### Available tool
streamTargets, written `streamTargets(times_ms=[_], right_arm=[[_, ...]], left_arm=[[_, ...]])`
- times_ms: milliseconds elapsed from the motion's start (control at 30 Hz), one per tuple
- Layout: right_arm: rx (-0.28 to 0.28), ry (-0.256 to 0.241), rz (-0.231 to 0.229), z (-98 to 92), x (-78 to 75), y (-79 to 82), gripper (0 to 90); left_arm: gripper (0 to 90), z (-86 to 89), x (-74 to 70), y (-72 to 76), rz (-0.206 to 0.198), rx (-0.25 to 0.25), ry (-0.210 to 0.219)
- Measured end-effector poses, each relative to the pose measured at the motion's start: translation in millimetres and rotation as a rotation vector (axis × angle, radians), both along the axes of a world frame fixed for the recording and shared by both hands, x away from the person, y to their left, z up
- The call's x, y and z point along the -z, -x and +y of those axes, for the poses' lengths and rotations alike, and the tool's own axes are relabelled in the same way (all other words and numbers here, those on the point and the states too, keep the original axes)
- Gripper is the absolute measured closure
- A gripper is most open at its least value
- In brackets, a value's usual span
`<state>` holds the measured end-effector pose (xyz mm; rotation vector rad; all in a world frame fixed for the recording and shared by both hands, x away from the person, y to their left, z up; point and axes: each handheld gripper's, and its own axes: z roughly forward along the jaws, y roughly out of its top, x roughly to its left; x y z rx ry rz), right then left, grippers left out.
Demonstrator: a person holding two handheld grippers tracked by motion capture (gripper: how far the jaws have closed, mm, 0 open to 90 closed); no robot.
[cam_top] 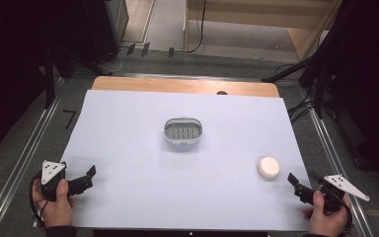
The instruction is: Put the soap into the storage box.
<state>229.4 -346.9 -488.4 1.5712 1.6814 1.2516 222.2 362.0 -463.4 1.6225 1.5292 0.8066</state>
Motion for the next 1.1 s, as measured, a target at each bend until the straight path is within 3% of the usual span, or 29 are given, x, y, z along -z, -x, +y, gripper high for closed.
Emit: streamTargets(times_ms=[233, 267, 367, 500, 533, 667, 767, 800, 900, 933, 1000, 1100], right_arm=[[-0.051, -0.002, 0.028, 1.4, -0.2, -0.9, 7.7], [-0.097, 0.001, 0.048, 3.6, -0.5, -1.0, 1.5], [-0.135, 0.041, 0.063, 9.5, -1.6, -1.3, 1.4], [-0.153, 0.072, 0.108, 15.3, -2.2, -4.2, 1.9], [-0.17, 0.1, 0.131, 18.5, -2.6, -7.0, 3.1], [-0.191, 0.106, 0.152, 19.5, -5.0, -9.6, 3.1], [-0.232, 0.163, 0.191, 20.9, -8.8, -13.2, 3.1], [-0.255, 0.195, 0.224, 23.6, -11.7, -15.6, 3.1], [-0.277, 0.197, 0.243, 24.8, -15.1, -18.3, 3.2], [-0.297, 0.209, 0.275, 26.6, -19.7, -22.5, 3.1], [-0.306, 0.221, 0.293, 27.1, -22.7, -26.8, 3.3], [-0.315, 0.23, 0.301, 26.3, -25.4, -29.9, 3.9]], left_arm=[[0.2, -0.9, 0.0, 0.4, -0.003, 0.001, -0.005], [0.2, -1.2, 0.2, 0.1, -0.004, 0.001, -0.008], [0.1, -1.8, 0.1, -0.2, 0.0, 0.002, -0.016], [0.1, -1.7, 0.1, 0.1, -0.002, 0.001, -0.016], [0.2, -1.7, 0.2, 0.0, -0.002, -0.002, -0.014], [0.1, -1.4, 0.1, 0.1, -0.002, 0.003, -0.014], [0.1, -0.4, 0.0, 0.3, -0.002, 0.005, -0.005], [0.1, -0.5, 0.1, 0.6, -0.004, 0.006, -0.004], [0.1, -1.3, 0.1, 0.5, -0.005, 0.004, -0.01], [0.1, -1.7, 0.1, 0.5, -0.004, 0.004, -0.013], [0.1, -1.6, 0.1, 0.9, -0.009, 0.004, -0.013], [0.2, -1.5, 0.1, 1.2, -0.011, 0.002, -0.012]])
